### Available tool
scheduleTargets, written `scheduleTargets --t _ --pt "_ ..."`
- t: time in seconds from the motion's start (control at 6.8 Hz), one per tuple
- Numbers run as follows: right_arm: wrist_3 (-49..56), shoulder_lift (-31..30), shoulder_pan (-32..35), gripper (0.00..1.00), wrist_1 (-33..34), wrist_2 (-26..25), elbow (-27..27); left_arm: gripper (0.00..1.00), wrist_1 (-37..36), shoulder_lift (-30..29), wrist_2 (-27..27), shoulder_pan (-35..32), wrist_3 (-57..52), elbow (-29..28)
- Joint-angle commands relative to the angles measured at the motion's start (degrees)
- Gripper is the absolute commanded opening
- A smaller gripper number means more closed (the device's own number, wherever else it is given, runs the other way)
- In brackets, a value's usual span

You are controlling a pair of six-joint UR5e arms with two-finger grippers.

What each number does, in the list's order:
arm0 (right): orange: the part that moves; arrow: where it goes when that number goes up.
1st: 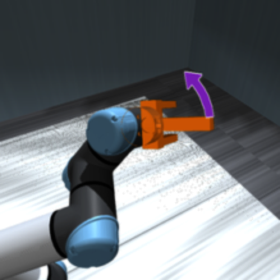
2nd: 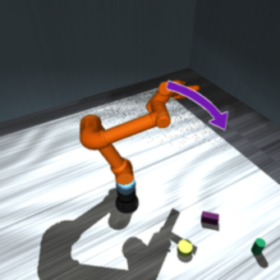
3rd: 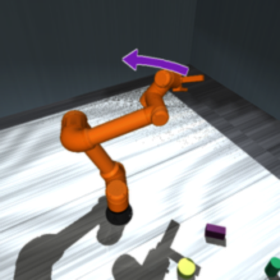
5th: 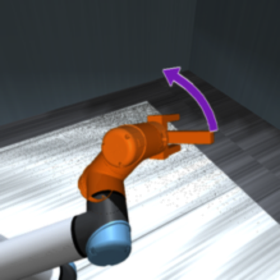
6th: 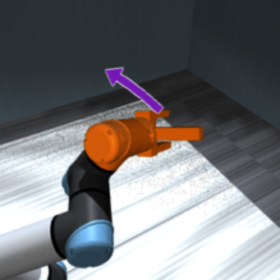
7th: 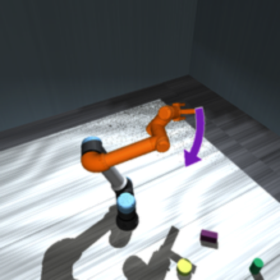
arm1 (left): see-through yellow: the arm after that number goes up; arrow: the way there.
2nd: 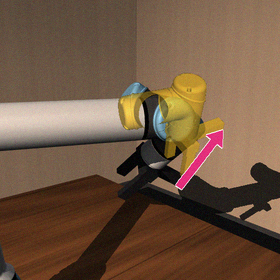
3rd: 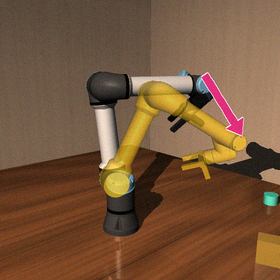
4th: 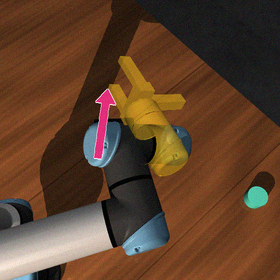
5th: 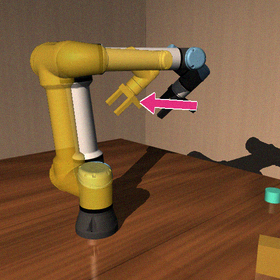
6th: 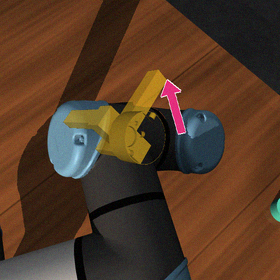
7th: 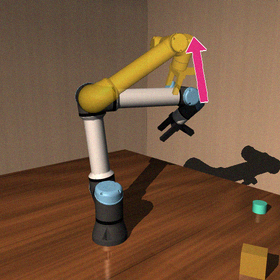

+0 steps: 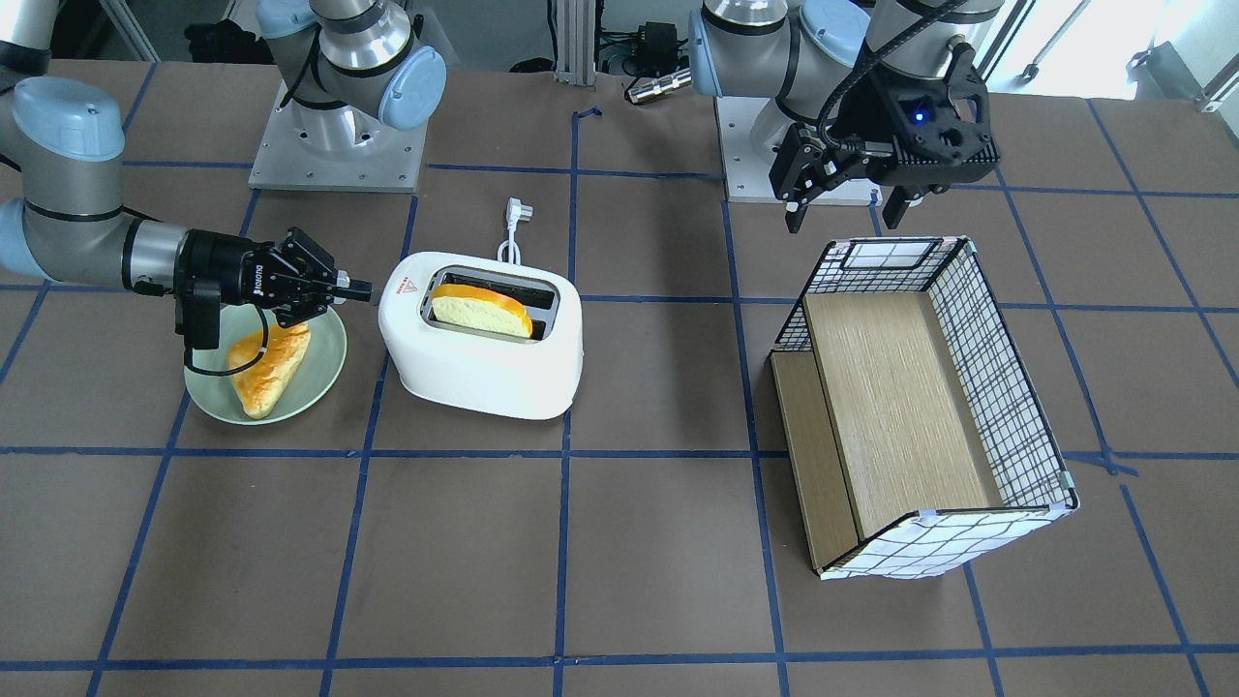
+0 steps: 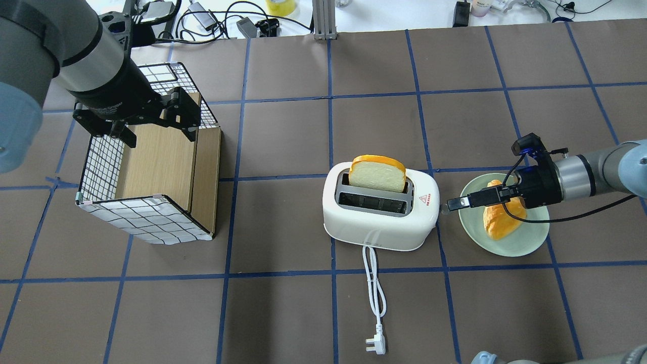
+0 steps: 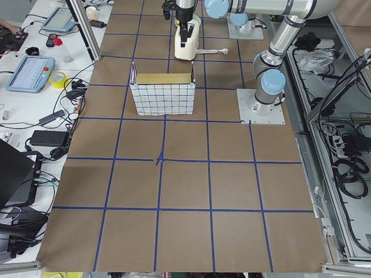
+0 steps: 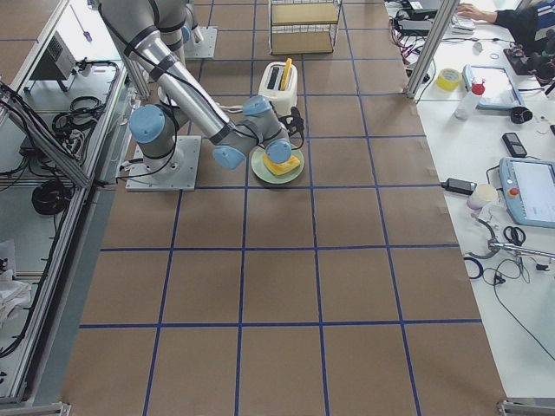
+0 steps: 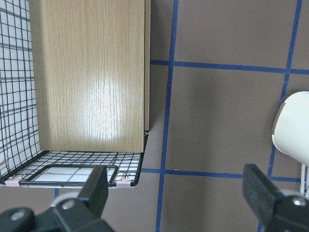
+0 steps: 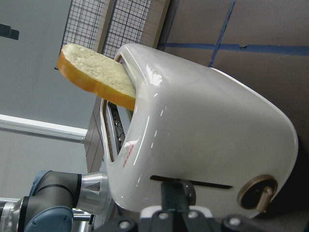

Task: Press toaster with right arm
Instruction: 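Press the toaster lever down with the right gripper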

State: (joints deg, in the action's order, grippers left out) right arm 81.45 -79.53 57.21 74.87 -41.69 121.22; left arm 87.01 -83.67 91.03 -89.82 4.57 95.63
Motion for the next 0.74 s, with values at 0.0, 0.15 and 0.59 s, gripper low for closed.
scheduleTargets --t 0.0,0.15,0.59 --pt "-0.06 -0.19 0.09 0.0 0.19 -0.23 0.07 1.0 0.0 0.0 0.03 0.0 0.0 0.0" --pt "-0.59 -0.19 0.09 0.0 2.28 -1.19 0.24 1.0 0.0 0.0 -0.06 0.0 0.0 0.09" --pt "-0.86 -0.01 0.18 0.0 3.09 -2.16 0.59 1.0 0.0 0.0 -0.06 0.0 0.0 0.0"
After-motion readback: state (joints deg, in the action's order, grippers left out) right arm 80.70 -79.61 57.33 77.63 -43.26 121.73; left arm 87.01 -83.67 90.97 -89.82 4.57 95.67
